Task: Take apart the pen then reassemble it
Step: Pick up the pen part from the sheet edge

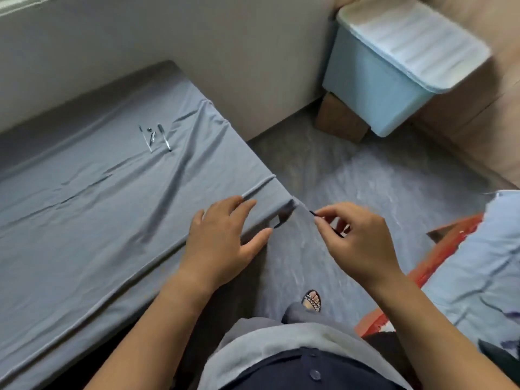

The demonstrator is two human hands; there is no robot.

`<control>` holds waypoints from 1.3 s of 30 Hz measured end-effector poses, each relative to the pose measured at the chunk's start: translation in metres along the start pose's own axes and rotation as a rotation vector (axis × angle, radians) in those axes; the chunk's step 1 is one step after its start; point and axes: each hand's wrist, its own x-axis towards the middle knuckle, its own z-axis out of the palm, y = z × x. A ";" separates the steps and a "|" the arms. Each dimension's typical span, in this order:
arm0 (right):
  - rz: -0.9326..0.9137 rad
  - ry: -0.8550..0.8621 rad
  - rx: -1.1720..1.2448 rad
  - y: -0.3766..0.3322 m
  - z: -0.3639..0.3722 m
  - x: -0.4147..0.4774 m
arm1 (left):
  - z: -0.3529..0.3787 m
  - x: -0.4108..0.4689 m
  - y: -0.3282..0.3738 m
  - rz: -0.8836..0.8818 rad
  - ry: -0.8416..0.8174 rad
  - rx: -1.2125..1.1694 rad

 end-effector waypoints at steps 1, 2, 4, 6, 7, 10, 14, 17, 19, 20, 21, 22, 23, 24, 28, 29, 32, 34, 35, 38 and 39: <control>0.012 0.014 -0.011 0.017 -0.015 0.006 | 0.006 0.014 0.020 0.025 0.007 -0.005; 0.025 0.026 -0.019 0.034 -0.029 0.012 | 0.012 0.028 0.041 0.052 0.011 -0.014; 0.052 0.042 -0.029 0.066 -0.055 0.024 | 0.025 0.054 0.077 0.099 0.006 -0.024; 0.073 0.062 -0.035 0.093 -0.076 0.034 | 0.033 0.079 0.106 0.131 -0.007 -0.011; 0.085 0.072 -0.035 0.104 -0.085 0.040 | 0.036 0.090 0.117 0.141 -0.015 -0.001; 0.112 0.084 -0.020 0.129 -0.101 0.062 | 0.041 0.119 0.135 0.145 -0.030 0.023; 0.093 0.049 -0.006 0.146 -0.101 0.113 | 0.039 0.164 0.135 0.080 -0.011 0.038; 0.067 0.015 0.003 0.155 -0.096 0.164 | 0.037 0.205 0.131 0.036 0.026 -0.001; 0.049 -0.008 0.001 0.161 -0.094 0.202 | 0.035 0.238 0.129 0.013 0.042 -0.027; 0.040 -0.016 -0.005 0.164 -0.093 0.223 | 0.034 0.258 0.129 0.005 0.044 -0.037; 0.034 -0.021 -0.012 0.167 -0.092 0.245 | 0.031 0.279 0.130 0.003 0.042 -0.044; 0.032 -0.024 -0.020 0.169 -0.092 0.267 | 0.026 0.301 0.131 0.004 0.039 -0.045; 0.030 -0.024 -0.025 0.170 -0.092 0.290 | 0.021 0.323 0.131 0.007 0.038 -0.044; 0.024 -0.023 -0.027 0.171 -0.092 0.313 | 0.014 0.344 0.132 0.009 0.045 -0.041; -0.035 -0.062 -0.025 0.163 -0.083 0.398 | -0.013 0.413 0.123 -0.025 0.090 -0.037; -0.059 -0.078 -0.021 0.160 -0.078 0.417 | -0.019 0.425 0.118 -0.048 0.099 -0.037; -0.134 -0.148 0.004 0.149 -0.059 0.467 | -0.033 0.450 0.096 -0.142 0.128 -0.039; -0.201 -0.222 0.013 0.140 -0.043 0.500 | -0.040 0.461 0.079 -0.233 0.158 -0.053; -0.237 -0.259 0.019 0.135 -0.034 0.516 | -0.044 0.466 0.070 -0.285 0.178 -0.060; -0.352 -0.368 0.045 0.115 0.000 0.568 | -0.053 0.477 0.042 -0.453 0.236 -0.067; -0.393 -0.410 0.053 0.106 0.013 0.584 | -0.056 0.480 0.034 -0.514 0.255 -0.070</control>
